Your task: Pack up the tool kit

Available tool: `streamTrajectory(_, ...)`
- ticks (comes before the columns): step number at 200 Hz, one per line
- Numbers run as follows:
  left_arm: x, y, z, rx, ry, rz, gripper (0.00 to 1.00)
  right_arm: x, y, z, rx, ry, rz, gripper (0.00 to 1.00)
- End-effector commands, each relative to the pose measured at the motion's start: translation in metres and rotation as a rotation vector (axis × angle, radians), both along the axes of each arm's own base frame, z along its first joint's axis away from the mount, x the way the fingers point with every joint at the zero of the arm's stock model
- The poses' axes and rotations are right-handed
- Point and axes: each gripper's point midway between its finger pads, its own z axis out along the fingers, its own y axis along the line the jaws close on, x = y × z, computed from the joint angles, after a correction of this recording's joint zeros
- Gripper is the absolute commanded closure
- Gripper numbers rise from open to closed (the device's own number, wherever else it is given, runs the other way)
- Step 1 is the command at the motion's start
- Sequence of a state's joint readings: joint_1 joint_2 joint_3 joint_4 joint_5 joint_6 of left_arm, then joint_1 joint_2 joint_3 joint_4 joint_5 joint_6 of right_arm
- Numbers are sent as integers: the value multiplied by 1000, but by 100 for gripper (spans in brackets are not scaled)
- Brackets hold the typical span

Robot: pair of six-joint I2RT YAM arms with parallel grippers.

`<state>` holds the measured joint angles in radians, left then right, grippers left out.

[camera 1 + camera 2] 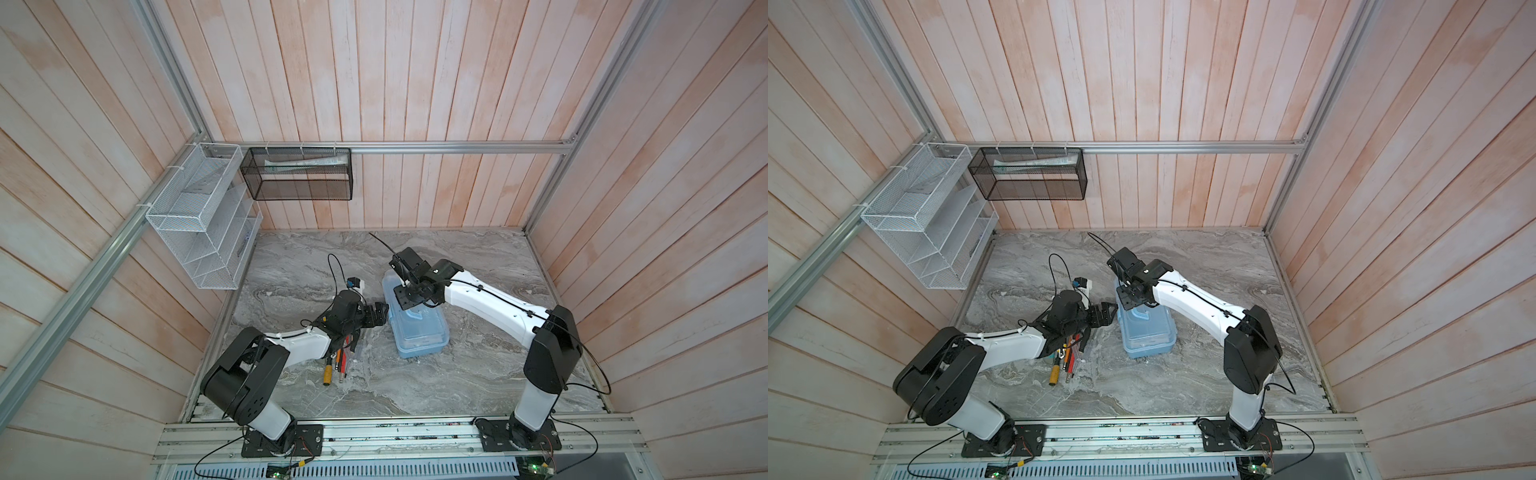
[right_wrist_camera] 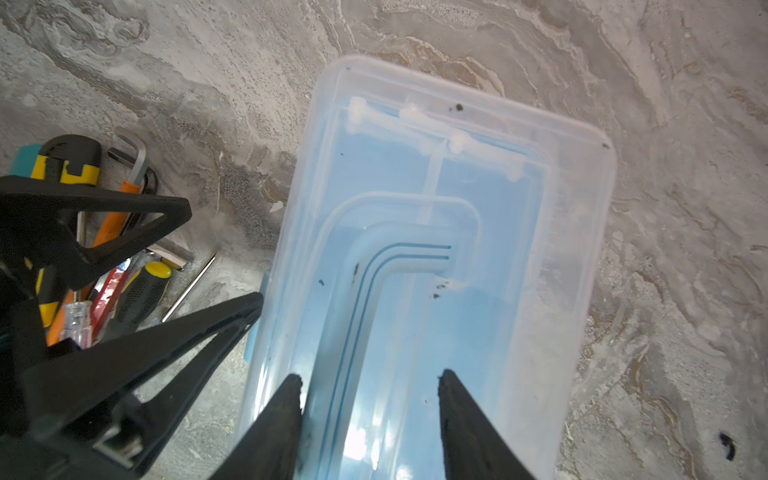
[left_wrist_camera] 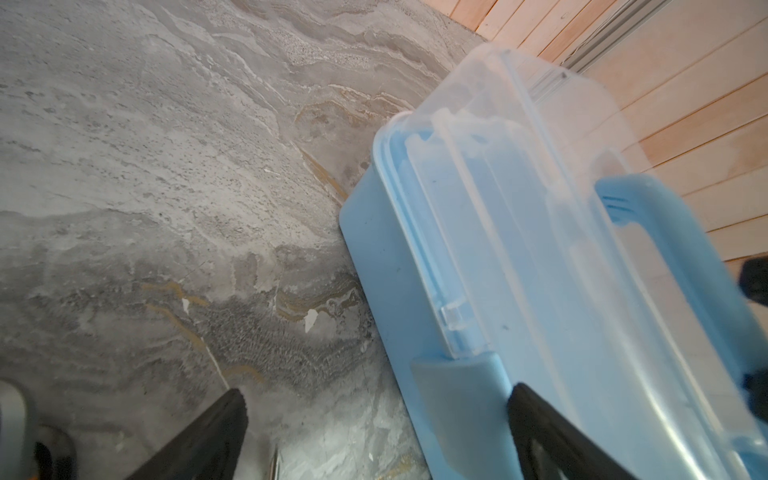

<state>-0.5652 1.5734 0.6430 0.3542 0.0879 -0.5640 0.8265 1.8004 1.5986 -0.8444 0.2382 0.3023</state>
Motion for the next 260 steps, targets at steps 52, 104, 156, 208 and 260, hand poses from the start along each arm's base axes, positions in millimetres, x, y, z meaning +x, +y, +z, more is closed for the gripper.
streamTrajectory(52, -2, 4, -2, 34, -4, -2, 0, 4, -15, -7, -205, -18, -13, 53)
streamTrajectory(104, -2, 4, -2, 36, -4, -2, 0, 6, -20, -7, -296, -38, -19, 56)
streamTrajectory(156, -4, 7, -5, 50, 1, 5, 0, 8, -19, -4, -292, -43, -25, 65)
streamTrajectory(208, -7, 13, -4, 56, 0, 22, 0, 10, -25, 2, -276, -53, -56, 74)
streamTrajectory(260, -7, 17, 0, 69, -17, 34, 0, 11, -44, -2, -291, -44, -120, 76)
